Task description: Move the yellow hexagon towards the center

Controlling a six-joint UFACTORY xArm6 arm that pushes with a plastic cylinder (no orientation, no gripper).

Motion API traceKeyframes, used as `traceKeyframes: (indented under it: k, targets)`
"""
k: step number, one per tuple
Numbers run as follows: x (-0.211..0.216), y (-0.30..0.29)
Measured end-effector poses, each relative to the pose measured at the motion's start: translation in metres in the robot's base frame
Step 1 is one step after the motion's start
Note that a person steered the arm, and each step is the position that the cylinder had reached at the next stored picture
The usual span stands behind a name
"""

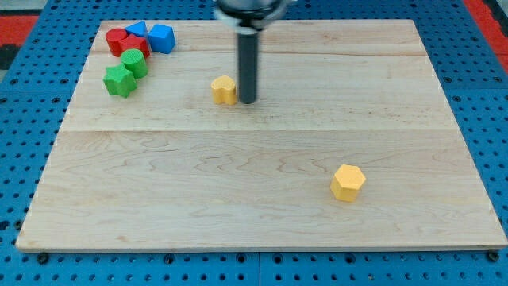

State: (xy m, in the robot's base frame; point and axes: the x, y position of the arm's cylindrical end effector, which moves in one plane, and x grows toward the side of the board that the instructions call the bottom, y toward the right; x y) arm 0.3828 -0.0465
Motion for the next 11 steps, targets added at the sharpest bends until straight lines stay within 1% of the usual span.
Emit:
traceKeyframes:
  k: [1,2,3,4,5,6,7,8,9,10,11]
  targets:
    - [-0.014,-0.080]
    - [0.000,-0.050]
    - [0.025,0.083]
    - [0.071,0.210]
    - [0.165,0.233]
    - [0.190,0.208]
    - [0.164,0.162]
    - [0.140,0.095]
    - [0.125,0.112]
    - [0.125,0.135]
    - [0.098,0.094]
